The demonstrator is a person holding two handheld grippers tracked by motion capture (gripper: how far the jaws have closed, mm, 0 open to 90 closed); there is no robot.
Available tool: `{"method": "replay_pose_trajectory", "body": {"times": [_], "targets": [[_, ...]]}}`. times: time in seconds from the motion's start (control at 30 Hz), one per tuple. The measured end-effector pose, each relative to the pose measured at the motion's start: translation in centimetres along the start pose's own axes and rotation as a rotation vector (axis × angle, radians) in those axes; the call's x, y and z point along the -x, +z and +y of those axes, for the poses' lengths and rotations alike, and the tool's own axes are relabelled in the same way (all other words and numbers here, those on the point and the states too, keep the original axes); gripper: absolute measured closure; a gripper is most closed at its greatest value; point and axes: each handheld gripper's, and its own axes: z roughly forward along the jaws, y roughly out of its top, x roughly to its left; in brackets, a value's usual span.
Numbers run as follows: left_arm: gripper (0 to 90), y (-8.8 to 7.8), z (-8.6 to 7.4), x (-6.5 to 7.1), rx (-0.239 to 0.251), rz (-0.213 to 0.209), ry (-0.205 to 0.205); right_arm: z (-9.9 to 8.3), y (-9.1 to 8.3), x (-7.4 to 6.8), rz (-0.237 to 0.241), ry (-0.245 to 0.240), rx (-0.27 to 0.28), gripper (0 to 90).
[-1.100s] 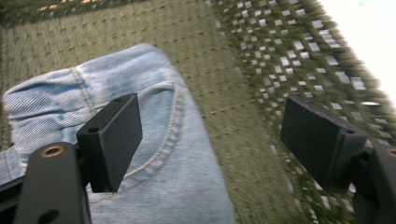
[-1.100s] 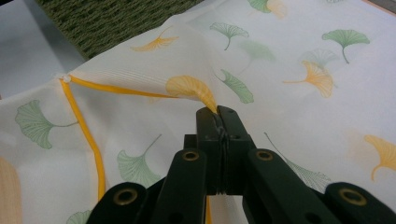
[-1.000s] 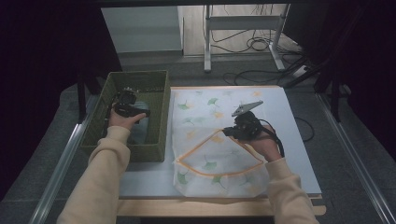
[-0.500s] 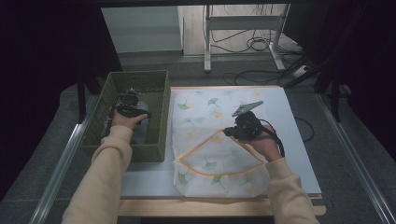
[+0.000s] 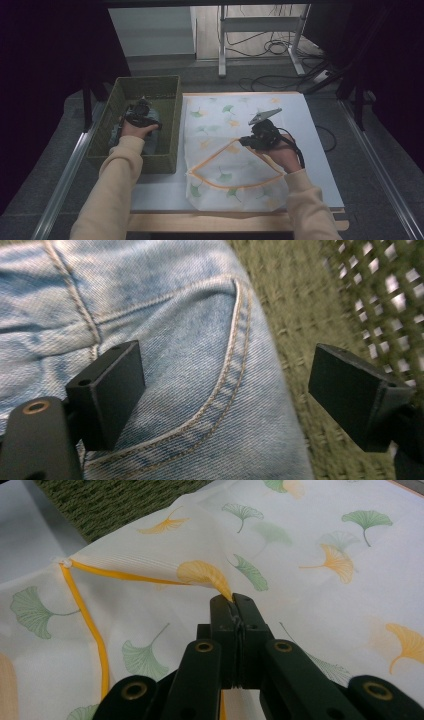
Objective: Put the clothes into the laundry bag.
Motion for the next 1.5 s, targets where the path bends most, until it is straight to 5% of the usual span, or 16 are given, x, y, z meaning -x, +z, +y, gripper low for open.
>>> {"method": "replay_pose_trajectory", "body": {"times": [0.2, 0.47, 0.87, 1.5], "targets": [[10.6, 0.6, 0.1, 0.2, -0.037, 0.015, 0.01, 0.0, 0.0, 0.0, -0.002, 0.0, -0.001, 88.4], [11.1, 2.0, 0.1, 0.4, -0.11, 0.086, 0.04, -0.1, 0.1, 0.0, -0.004, -0.001, -0.001, 88.4], [18.0, 2.4, 0.1, 0.3, -0.126, 0.127, 0.049, -0.2, 0.1, 0.0, -0.007, -0.002, -0.005, 88.3], [61.7, 1.1, 0.3, -0.3, -0.12, 0.116, 0.016, -0.3, 0.1, 0.1, -0.008, 0.003, 0.0, 88.3]]}}
